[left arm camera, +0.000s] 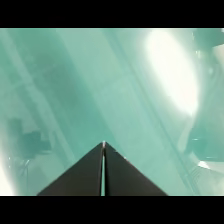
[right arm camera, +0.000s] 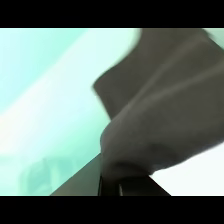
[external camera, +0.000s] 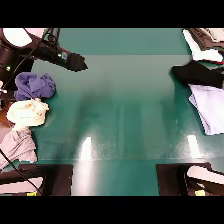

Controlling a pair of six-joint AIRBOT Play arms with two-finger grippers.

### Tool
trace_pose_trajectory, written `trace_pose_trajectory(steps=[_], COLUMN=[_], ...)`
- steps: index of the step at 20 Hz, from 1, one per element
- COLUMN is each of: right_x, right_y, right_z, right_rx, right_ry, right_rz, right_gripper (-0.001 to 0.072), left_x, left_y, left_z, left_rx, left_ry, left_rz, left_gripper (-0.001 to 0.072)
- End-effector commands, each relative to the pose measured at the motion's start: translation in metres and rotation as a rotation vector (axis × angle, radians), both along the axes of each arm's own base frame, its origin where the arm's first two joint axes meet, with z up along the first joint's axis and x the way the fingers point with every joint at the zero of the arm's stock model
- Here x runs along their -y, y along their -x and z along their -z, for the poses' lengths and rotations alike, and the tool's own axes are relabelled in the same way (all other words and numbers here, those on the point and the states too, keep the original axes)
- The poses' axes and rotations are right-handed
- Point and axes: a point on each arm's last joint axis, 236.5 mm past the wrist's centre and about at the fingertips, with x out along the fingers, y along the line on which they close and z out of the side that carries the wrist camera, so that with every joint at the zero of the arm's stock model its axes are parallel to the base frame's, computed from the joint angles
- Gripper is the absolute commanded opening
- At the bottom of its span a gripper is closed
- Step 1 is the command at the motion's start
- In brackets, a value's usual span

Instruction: Fold the shirts.

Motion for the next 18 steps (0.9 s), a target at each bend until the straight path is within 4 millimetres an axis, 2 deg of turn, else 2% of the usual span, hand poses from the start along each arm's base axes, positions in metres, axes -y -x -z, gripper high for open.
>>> trace_pose_trajectory(steps=[1,5,7,13,18], right_x=[0.030,0.027,0.026,0.041,0.034], right_y=[0.003,-0.002,0.003,0.046,0.101], right_z=[-0.038,-0.103,-0.118,-0.099,-0.065], right_rx=[0.071,0.161,0.149,-0.084,-0.356], right_ry=[0.084,0.182,0.238,0.330,0.278], right_rz=[0.041,-0.011,-0.033,0.022,0.043], right_gripper=[0.0014,0.0014,0.0014,0.0014,0.0017], left_x=[0.009,0.009,0.009,0.007,0.003], left_y=[0.001,0.001,0.001,0.000,-0.001], left_z=[-0.002,-0.002,-0.002,-0.001,0.002], left_rx=[0.018,0.018,0.018,0.019,0.024], left_ry=[0.004,0.003,0.003,-0.008,-0.028], left_rz=[0.011,0.012,0.012,0.012,0.007], left_gripper=[0.0024,0.0025,0.0025,0.0025,0.0025])
